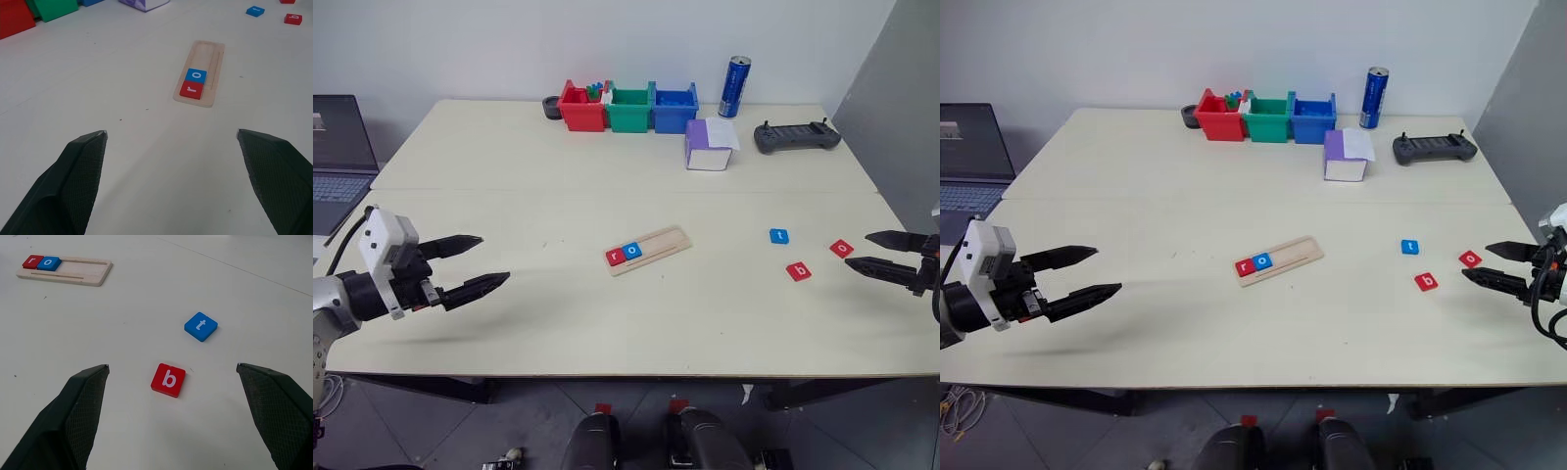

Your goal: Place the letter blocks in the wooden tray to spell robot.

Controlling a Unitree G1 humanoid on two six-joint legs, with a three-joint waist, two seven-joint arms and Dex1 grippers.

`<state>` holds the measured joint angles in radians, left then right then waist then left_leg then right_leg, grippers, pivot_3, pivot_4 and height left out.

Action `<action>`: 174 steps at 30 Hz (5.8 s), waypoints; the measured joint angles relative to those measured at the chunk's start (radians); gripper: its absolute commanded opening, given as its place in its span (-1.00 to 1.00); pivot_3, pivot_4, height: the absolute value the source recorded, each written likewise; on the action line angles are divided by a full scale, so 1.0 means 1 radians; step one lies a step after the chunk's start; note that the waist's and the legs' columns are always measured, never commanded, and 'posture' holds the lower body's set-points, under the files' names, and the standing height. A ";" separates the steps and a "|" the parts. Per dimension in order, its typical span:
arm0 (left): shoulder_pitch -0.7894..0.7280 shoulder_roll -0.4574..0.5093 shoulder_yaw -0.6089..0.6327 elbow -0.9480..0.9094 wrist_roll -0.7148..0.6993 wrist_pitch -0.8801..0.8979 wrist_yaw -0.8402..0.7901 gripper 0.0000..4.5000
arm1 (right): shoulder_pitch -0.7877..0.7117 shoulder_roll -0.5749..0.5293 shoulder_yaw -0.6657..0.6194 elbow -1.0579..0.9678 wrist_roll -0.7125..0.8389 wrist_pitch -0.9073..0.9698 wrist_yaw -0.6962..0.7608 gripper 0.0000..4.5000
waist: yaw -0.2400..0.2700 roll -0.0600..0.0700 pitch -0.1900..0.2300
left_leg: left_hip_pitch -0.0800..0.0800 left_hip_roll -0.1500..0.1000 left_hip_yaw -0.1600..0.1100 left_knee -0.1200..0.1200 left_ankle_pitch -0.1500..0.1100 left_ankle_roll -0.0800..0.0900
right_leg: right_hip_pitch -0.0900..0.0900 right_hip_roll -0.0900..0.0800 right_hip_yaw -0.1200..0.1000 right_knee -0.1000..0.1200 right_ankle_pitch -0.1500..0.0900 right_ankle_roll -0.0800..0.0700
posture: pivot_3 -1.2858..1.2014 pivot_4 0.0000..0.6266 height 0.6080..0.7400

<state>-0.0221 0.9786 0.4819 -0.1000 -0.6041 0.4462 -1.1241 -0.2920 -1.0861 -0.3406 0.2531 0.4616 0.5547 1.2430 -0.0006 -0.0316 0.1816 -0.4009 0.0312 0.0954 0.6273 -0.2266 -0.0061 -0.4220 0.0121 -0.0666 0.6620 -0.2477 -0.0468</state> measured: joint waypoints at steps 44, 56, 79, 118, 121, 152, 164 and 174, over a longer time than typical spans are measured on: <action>-0.094 -0.033 -0.108 0.057 0.045 -0.060 -0.043 1.00 | 0.047 -0.003 -0.021 -0.086 0.032 0.031 -0.024 0.98 | 0.000 0.000 0.000 | 0.000 0.000 0.000 0.002 0.000 0.000 | 0.001 0.000 0.000 0.002 0.000 0.000 | 0.03 -0.52 1.00; -0.322 -0.225 -0.388 0.249 0.242 -0.272 -0.022 1.00 | -0.016 0.218 0.171 -0.389 0.112 0.157 -0.114 0.98 | 0.000 -0.001 -0.001 | 0.000 0.000 0.000 0.003 0.000 0.000 | 0.001 0.001 0.000 0.003 0.000 0.000 | 0.03 -0.52 1.00; -0.700 -0.505 -0.543 0.914 0.423 -0.633 -0.131 1.00 | -0.023 0.409 0.329 -0.642 0.177 0.266 -0.328 0.98 | 0.001 -0.002 -0.002 | -0.001 0.000 -0.002 0.007 0.000 0.000 | 0.002 0.001 -0.001 0.004 0.001 0.001 | 0.03 -0.52 1.00; -0.879 -0.544 -0.566 1.258 0.594 -0.757 -0.146 1.00 | 0.001 0.413 0.331 -0.651 0.186 0.265 -0.399 0.98 | -0.002 -0.003 -0.002 | -0.001 0.000 -0.002 0.016 0.000 0.000 | 0.001 0.001 0.000 0.014 0.001 0.001 | 0.03 -0.52 1.00; -0.879 -0.544 -0.567 1.259 0.607 -0.764 -0.136 1.00 | 0.001 0.413 0.331 -0.651 0.186 0.265 -0.401 0.98 | -0.002 -0.003 -0.002 | -0.001 0.000 -0.002 0.017 0.000 0.000 | 0.001 0.001 -0.001 0.014 0.001 0.001 | 0.03 -0.52 1.00; -0.890 -0.549 -0.572 1.276 0.657 -0.821 -0.069 0.21 | -0.001 0.400 0.343 -0.678 0.183 0.263 -0.416 1.00 | -0.001 -0.006 -0.003 | -0.001 0.000 -0.003 0.017 0.000 0.001 | 0.001 0.001 -0.001 0.016 0.001 0.001 | 0.03 -0.52 1.00; -0.828 -0.546 -0.604 1.145 0.656 -0.894 -0.202 0.21 | 0.160 0.211 0.195 -0.688 0.185 0.226 -0.326 1.00 | 0.002 -0.006 -0.003 | -0.004 -0.001 -0.004 0.017 -0.001 0.002 | 0.001 0.001 -0.002 0.012 0.001 0.001 | 0.03 -0.52 1.00; -0.794 -0.616 -0.675 0.929 0.659 -0.817 -0.196 0.21 | 0.446 0.108 -0.045 -0.691 0.180 0.193 -0.241 1.00 | 0.004 -0.007 -0.003 | -0.006 -0.001 -0.007 0.018 -0.001 0.003 | 0.001 0.001 -0.004 0.010 0.000 0.003 | 0.03 -0.52 1.00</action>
<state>-0.8156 0.3623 -0.1932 0.8293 0.0553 -0.3711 -1.3197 0.1536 -0.9778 -0.3852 -0.4378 0.6421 0.7475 1.0015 0.0032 -0.0382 0.1787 -0.4070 0.0297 0.0886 0.6450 -0.2280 -0.0035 -0.4213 0.0130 -0.0709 0.6722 -0.2473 -0.0442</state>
